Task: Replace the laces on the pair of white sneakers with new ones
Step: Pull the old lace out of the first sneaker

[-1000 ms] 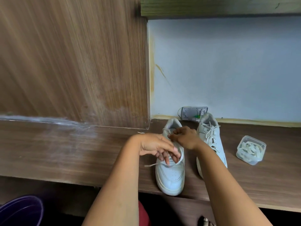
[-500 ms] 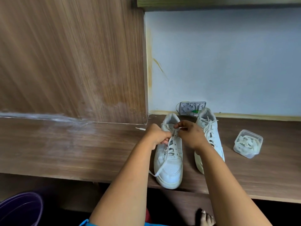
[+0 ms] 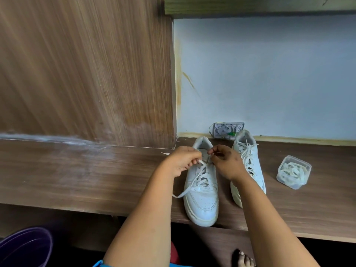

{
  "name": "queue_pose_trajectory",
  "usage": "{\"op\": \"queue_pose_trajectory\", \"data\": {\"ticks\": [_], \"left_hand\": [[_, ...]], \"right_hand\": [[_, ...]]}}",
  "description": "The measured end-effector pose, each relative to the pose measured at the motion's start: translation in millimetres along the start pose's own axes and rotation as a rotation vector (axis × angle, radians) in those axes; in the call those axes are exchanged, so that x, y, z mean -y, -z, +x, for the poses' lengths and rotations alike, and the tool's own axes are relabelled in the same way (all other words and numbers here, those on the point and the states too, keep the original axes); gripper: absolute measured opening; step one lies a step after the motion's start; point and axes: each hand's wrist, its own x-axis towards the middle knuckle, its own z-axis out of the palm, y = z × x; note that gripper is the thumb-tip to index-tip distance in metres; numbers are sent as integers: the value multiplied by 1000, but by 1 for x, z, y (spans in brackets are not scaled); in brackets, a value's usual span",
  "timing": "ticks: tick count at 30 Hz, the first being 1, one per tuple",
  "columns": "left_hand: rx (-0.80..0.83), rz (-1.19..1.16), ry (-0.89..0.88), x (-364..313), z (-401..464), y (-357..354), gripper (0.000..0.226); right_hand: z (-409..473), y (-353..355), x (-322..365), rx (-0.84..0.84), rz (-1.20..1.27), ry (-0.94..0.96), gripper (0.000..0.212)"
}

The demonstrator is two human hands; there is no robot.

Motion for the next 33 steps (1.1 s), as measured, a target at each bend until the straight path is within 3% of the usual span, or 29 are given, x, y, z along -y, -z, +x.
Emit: {"op": "queue_pose_trajectory", "data": {"ticks": [3, 6, 9, 11, 15, 17, 19, 20, 22, 25, 29, 30, 31, 33], "left_hand": [[66, -214, 14, -7, -4, 12, 26], [-76, 168, 64, 3, 1, 10, 37], [28, 242, 54, 14, 4, 1, 25], [82, 62, -12, 10, 2, 6, 24], [147, -607, -100, -5, -4, 33, 32], [26, -399, -71, -1, -3, 35, 38], [-92, 107, 23, 9, -1, 27, 42], [-77, 286, 62, 13, 1, 21, 41], [49, 372, 50, 20, 4, 11, 26], [153, 126, -43, 16, 0, 13, 20], [336, -781, -222, -4, -13, 44, 25], [319, -881, -285, -6, -17, 49, 25], [222, -862, -289, -6, -17, 53, 27], [-52, -463, -172, -3, -18, 50, 25]], "right_hand": [[0, -1, 0, -10, -3, -9, 17], [0, -1, -1, -22, 7, -9, 19], [-1, -2, -2, -38, 8, 6, 20], [-1, -3, -4, -43, 17, 17, 20], [-3, -4, -7, -37, 83, -2, 19], [-2, -3, -8, -37, 98, -8, 17], [-2, -3, -8, -35, 98, -10, 16], [-1, -3, -8, -34, 96, -10, 16], [-1, -4, -9, -38, 96, -11, 16], [-1, -5, -9, -39, 87, -3, 16], [-1, -4, -11, -32, 85, 14, 16], [-1, -3, -11, -33, 86, 17, 16], [-1, -3, -11, -37, 89, 19, 16], [-2, -4, -11, -44, 103, 14, 16]]}}
